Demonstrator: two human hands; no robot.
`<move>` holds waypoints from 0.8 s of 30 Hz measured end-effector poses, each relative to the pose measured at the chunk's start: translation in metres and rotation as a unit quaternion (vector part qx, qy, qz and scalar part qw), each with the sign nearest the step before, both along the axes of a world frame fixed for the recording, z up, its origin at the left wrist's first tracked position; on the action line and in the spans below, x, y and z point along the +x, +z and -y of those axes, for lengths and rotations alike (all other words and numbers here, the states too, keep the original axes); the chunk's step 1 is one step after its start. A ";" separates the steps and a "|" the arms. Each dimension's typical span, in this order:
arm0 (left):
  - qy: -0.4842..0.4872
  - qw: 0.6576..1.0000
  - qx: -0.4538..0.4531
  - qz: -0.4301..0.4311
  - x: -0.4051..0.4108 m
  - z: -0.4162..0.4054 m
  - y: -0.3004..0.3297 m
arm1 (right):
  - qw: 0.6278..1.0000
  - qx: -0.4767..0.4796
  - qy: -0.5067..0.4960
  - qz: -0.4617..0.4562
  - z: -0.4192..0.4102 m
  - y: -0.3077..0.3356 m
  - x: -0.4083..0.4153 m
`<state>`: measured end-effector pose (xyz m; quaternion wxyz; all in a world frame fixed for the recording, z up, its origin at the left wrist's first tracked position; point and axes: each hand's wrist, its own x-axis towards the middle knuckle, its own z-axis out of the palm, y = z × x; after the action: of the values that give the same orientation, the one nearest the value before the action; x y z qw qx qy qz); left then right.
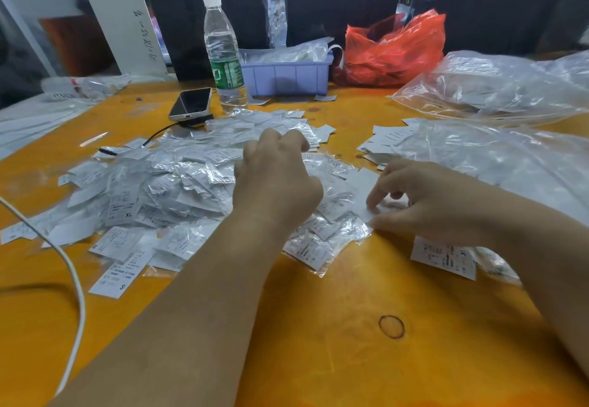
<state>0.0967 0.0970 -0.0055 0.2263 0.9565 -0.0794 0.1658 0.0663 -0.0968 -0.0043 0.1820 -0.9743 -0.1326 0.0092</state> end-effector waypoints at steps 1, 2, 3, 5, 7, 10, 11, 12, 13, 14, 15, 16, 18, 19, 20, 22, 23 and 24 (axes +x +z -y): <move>-0.018 1.000 -0.007 0.006 -0.001 0.001 0.000 | 1.000 0.010 -0.002 0.011 -0.001 0.000 0.000; -0.042 0.999 -0.020 0.009 -0.002 0.003 -0.001 | 0.999 0.030 -0.007 0.024 -0.001 -0.001 0.000; -0.070 0.997 -0.043 0.008 -0.004 0.005 -0.001 | 0.997 0.059 -0.015 0.037 -0.001 -0.001 0.001; -0.128 0.986 -0.103 -0.008 -0.007 0.010 0.000 | 0.987 0.149 -0.027 0.057 -0.001 0.001 0.003; -0.175 0.975 -0.135 -0.038 -0.010 0.014 0.001 | 0.966 0.252 -0.021 0.063 0.000 0.006 0.004; -0.223 0.960 -0.157 -0.068 -0.014 0.018 0.001 | 0.937 0.340 -0.004 0.084 0.004 0.011 0.003; -0.234 0.956 -0.163 -0.072 -0.015 0.019 0.001 | 0.932 0.349 0.000 0.096 0.004 0.012 0.003; -0.242 0.952 -0.171 -0.075 -0.016 0.020 0.001 | 0.930 0.351 0.000 0.109 0.004 0.012 0.002; -0.247 0.948 -0.183 -0.080 -0.017 0.020 0.001 | 0.929 0.348 -0.002 0.124 0.004 0.011 0.002; -0.249 0.944 -0.198 -0.088 -0.017 0.021 0.001 | 0.930 0.340 -0.004 0.139 0.004 0.011 0.001; -0.248 0.941 -0.211 -0.096 -0.017 0.022 0.001 | 0.932 0.327 -0.007 0.154 0.002 0.011 0.000; -0.244 0.939 -0.220 -0.100 -0.016 0.023 0.000 | 0.935 0.312 -0.009 0.168 0.001 0.011 -0.001; -0.236 0.941 -0.224 -0.091 -0.015 0.024 -0.001 | 0.940 0.281 -0.014 0.192 -0.001 0.012 -0.006; -0.233 0.942 -0.225 -0.083 -0.014 0.024 -0.001 | 0.944 0.259 -0.019 0.205 -0.001 0.013 -0.009; -0.230 0.943 -0.226 -0.076 -0.015 0.025 -0.001 | 0.947 0.231 -0.030 0.220 0.000 0.015 -0.013; -0.231 0.942 -0.231 -0.072 -0.017 0.027 -0.002 | 0.951 0.157 -0.059 0.260 0.008 0.022 -0.022; -0.235 0.941 -0.231 -0.075 -0.018 0.029 -0.003 | 0.952 0.109 -0.074 0.278 0.013 0.026 -0.028; -0.241 0.940 -0.230 -0.080 -0.020 0.031 -0.003 | 0.953 0.057 -0.090 0.284 0.018 0.028 -0.033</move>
<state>0.0763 0.0659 -0.0088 0.4790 0.8407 -0.2488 0.0432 0.0329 -0.1150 0.0239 0.1918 -0.9327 -0.0911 -0.2915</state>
